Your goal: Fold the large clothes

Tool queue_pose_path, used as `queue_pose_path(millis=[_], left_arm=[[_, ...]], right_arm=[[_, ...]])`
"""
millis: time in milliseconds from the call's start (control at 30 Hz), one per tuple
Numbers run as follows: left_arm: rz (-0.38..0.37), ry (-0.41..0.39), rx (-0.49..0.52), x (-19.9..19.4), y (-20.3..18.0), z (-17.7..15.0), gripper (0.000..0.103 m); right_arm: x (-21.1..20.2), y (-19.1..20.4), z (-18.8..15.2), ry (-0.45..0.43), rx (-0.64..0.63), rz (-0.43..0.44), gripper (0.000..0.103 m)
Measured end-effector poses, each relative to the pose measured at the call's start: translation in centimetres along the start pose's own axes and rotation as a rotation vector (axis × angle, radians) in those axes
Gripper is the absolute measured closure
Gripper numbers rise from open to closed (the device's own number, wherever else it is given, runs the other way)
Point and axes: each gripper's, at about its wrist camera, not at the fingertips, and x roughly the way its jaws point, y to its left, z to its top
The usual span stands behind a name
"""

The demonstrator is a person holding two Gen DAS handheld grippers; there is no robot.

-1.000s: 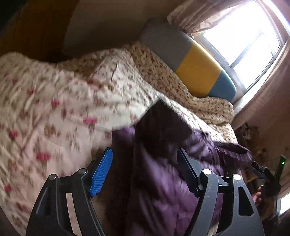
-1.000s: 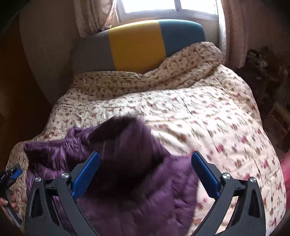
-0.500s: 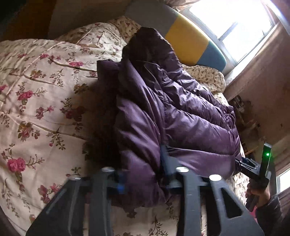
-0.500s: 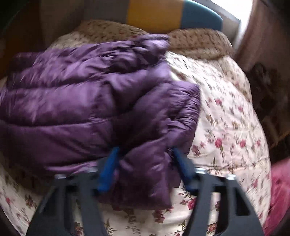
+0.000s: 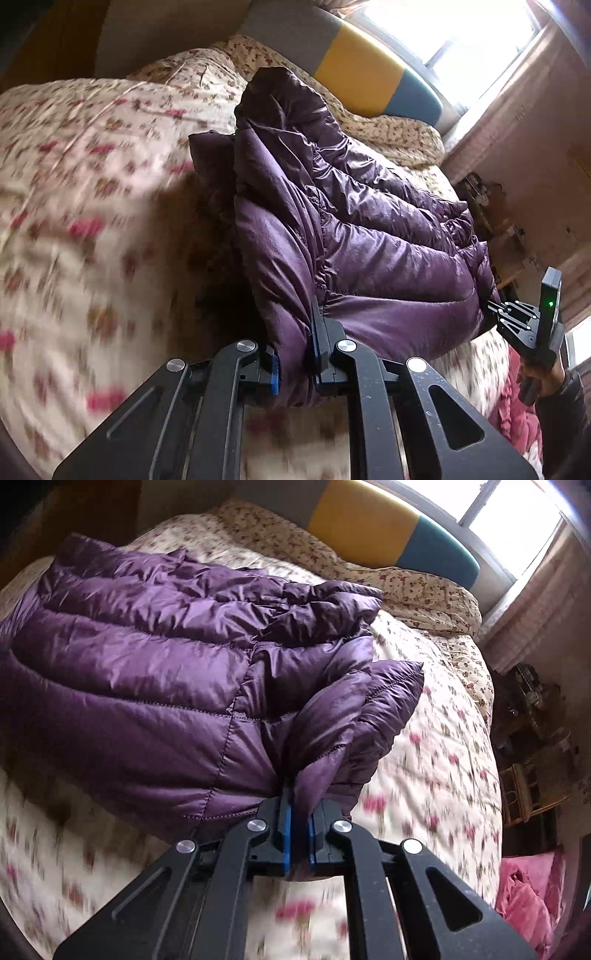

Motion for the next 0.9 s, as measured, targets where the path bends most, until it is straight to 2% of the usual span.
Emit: queue_pose_path(millis=[167,300,367,400,433,467,500,633,733,833,900], left_arm=[[-0.022,0.021,0.015,-3.4,-0.4,-5.1,0.091],[-0.022,0.024,0.021,-5.7,-0.7,-8.5,0.09],[0.002,0.022,0.027,-6.7,-0.9,-9.5,0.082],[0.027,0.011,0.039,-7.3,-1.0,-9.7,0.076],[0.027,0.003,0.041,-7.7,-1.1,-9.7,0.061],[0.026,-0.011,0.038,-8.3,-1.0,-9.6,0.043],[0.033,-0.033,0.034,-8.8,-0.8,-9.1,0.042],[0.038,-0.094,0.007,-9.3,-0.1,-6.1,0.042],[0.045,-0.116,-0.005,-8.1,-0.2,-3.5,0.042],[0.069,-0.107,-0.012,-6.7,-0.7,-1.7,0.042],[0.063,-0.075,-0.029,-5.2,-0.3,-0.3,0.042]], right_arm=[[-3.9,1.9,-5.7,0.023,-0.03,0.008,0.098],[-6.0,2.8,-8.9,0.046,-0.026,0.02,0.097],[-6.9,2.8,-9.9,0.05,-0.011,0.026,0.093],[-7.1,2.6,-9.9,0.05,-0.002,0.028,0.086],[-7.5,2.3,-10.0,0.046,0.008,0.029,0.074],[-8.0,1.7,-9.9,0.032,0.027,0.03,0.063],[-8.6,1.4,-9.6,0.016,0.04,0.03,0.049],[-9.7,-0.5,-7.2,-0.055,0.116,0.016,0.039],[-8.7,-1.4,-4.5,-0.075,0.166,-0.015,0.034],[-6.7,-1.7,-1.9,-0.069,0.208,-0.043,0.031],[-4.5,-2.5,0.1,-0.049,0.273,-0.021,0.026]])
